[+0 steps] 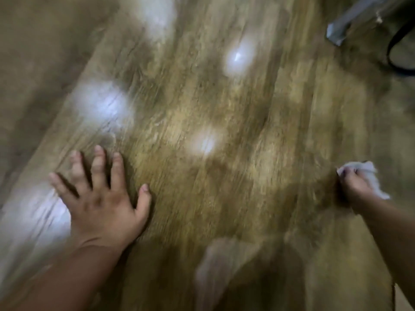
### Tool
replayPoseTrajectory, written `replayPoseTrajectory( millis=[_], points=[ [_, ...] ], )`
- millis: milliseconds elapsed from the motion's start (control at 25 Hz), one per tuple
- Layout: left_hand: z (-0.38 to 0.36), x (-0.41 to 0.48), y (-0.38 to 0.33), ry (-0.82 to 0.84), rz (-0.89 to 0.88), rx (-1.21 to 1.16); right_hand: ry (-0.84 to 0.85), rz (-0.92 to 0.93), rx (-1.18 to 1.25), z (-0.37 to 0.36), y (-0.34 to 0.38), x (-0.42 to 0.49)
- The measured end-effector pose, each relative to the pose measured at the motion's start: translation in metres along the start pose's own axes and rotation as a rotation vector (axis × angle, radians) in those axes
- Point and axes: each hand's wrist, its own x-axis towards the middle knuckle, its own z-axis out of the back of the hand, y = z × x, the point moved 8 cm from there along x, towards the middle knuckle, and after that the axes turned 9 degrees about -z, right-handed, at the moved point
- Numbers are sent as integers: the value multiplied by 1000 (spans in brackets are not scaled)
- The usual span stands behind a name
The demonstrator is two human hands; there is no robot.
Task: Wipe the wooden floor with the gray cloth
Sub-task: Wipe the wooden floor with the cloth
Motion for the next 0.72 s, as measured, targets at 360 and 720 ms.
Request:
replayPoseTrajectory(
  millis=[360,720],
  points=[
    [5,-3,-4,-39,-31,1,186,1315,-178,-169,468,-427],
    [3,-1,1,-123,-38,2,-59,770,-84,-57,276,-70]
  ],
)
